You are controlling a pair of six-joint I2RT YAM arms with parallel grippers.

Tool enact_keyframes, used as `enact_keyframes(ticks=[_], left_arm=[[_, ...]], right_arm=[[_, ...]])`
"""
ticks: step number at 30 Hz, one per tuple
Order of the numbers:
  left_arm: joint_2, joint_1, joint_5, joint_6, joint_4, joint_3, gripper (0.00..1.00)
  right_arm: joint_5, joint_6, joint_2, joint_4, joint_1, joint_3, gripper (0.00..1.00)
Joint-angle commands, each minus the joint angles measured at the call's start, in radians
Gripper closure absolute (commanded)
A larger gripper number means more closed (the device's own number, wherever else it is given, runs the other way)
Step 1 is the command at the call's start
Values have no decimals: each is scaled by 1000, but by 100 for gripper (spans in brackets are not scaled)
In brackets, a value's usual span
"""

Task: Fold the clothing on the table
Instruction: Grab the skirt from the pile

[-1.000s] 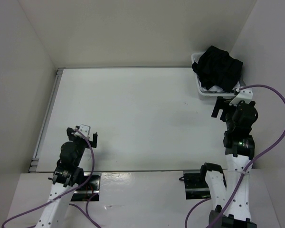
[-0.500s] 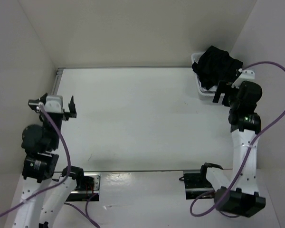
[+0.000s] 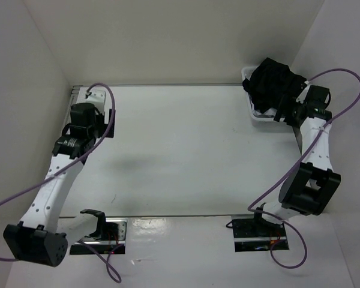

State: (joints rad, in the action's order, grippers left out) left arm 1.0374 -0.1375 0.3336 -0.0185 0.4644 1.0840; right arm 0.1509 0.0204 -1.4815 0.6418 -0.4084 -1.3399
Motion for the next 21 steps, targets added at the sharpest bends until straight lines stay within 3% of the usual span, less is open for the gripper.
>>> enact_keyframes(ticks=[1,8,18,21], left_arm=[[61,13,-123,52,11,19,0],[60,32,-206,84,48,51,0],[-293,41,-137,107,-190,-200,0],[-298,84,-151,130,-167,-199,0]], right_arm=[[-75,45,-9,-93,14,-97,2],[-148,46,-140,-201,37,-193,2],[-257,46,-361,-298,128,-346,2],[-299,55,-424,-309,166,-410,2]])
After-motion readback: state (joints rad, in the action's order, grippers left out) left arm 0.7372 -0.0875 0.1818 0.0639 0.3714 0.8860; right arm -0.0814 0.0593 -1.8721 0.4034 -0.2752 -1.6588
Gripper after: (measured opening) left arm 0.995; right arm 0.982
